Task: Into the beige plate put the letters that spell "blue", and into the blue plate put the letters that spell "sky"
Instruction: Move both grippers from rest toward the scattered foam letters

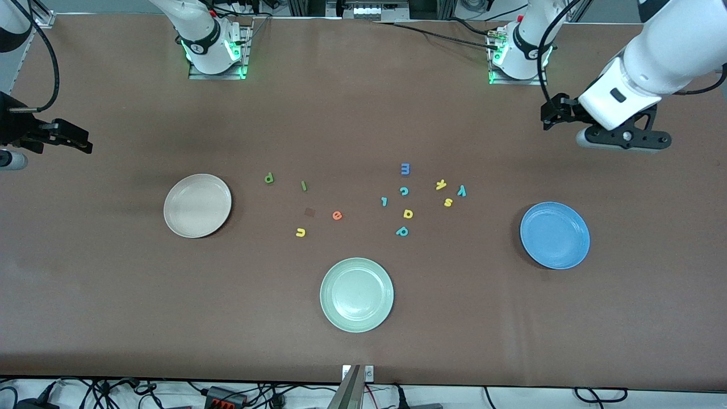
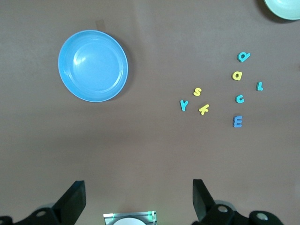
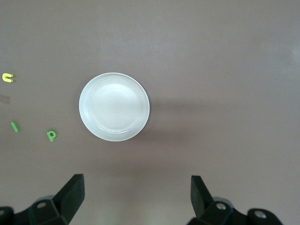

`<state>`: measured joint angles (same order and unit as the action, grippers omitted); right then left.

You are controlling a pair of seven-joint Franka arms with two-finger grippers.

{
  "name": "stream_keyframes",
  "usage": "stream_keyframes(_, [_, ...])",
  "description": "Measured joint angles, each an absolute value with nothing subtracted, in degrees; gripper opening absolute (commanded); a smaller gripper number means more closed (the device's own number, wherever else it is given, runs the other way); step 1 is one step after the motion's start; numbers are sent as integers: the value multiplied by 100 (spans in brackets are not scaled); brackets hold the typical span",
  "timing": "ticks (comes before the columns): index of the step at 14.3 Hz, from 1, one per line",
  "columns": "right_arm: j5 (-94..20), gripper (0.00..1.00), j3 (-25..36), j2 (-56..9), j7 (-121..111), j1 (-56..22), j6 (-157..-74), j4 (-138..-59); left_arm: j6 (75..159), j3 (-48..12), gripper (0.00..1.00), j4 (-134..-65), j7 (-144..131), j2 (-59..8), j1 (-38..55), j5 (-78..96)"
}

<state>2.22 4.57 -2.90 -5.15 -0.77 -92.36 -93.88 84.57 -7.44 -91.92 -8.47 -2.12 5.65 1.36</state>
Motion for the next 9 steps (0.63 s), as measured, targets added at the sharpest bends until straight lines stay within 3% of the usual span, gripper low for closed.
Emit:
stream_keyframes(6, [219, 100, 387, -714, -515, -245, -9294, -9379, 8455, -803, 100, -8993, -844, -876, 599, 137])
stream_keyframes(9, [86, 100, 365, -1098, -502, -524, -9307, -9389, 8937, -822, 100, -9017, -845, -1318, 658, 137])
